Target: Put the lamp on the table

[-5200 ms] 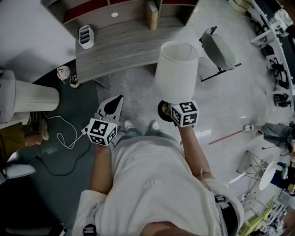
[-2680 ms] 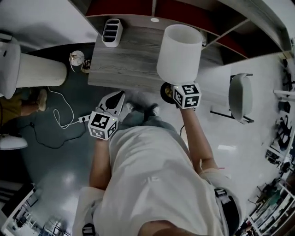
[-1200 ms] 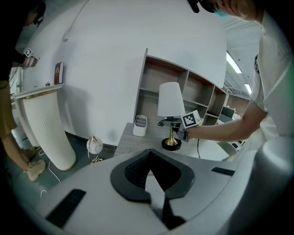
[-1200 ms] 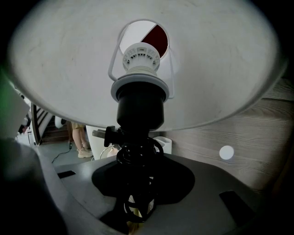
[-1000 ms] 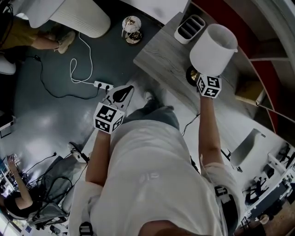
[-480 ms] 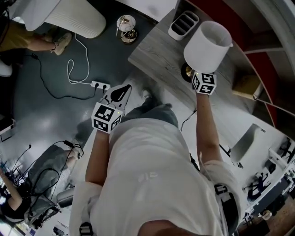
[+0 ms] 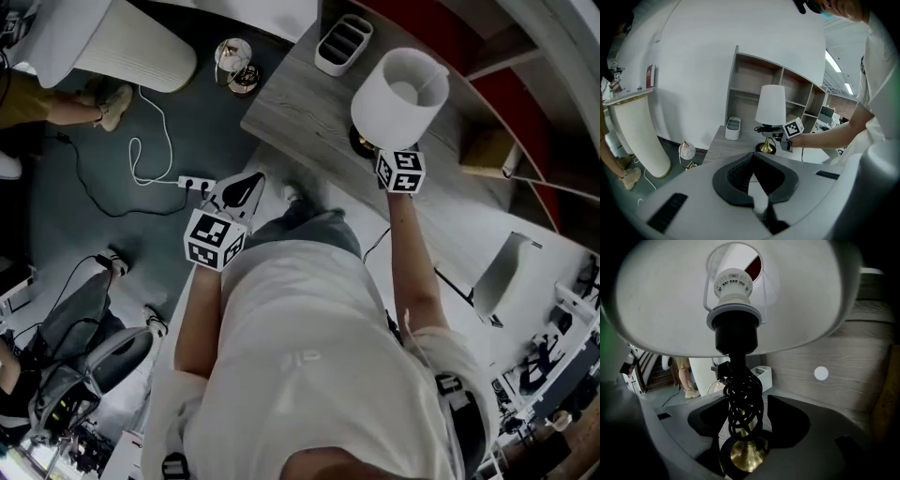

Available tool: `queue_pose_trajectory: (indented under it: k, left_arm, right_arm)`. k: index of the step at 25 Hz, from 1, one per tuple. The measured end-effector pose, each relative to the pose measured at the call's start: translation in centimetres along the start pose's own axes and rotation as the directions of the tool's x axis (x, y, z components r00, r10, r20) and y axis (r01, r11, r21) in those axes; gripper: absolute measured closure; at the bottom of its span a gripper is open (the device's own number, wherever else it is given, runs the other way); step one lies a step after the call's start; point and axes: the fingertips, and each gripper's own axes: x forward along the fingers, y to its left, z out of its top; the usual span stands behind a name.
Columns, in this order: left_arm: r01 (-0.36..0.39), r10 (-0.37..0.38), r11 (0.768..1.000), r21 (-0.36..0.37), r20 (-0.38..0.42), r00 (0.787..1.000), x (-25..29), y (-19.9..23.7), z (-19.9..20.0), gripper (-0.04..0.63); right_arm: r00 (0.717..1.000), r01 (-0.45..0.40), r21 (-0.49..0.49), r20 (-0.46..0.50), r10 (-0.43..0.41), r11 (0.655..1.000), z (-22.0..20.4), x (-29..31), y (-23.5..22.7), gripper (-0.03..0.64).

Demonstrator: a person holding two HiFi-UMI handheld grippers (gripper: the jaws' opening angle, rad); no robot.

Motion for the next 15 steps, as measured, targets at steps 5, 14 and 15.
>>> queue_pose_trajectory:
  k: [5,14,15]
  left_arm:
    - [0.024,-0.024,1.000,0.018,-0.002,1.000,0.8,-1.9,0.4,0.580]
    - [0.074,-0.074,0.996,0.047,0.002,0.997,2.2,-5.3,1.5,0.580]
    - [0.080,-0.081,0.996,0.050,0.002,0.997,2.3,-5.7,1.6,0.580]
  right_arm:
    - [1.000,0.006,0.039,0.007,-0.007,0.999,-0.7,-2.2,-0.6,0.335]
    - [0.998,0.017,0.064,-0.054,-0.013,0.998,-3.5,-5.9,-0.7,0.330]
    - [0.999,0.016,0.070,-0.049,-0.013,0.997,-3.5,-6.3,-0.6,0.330]
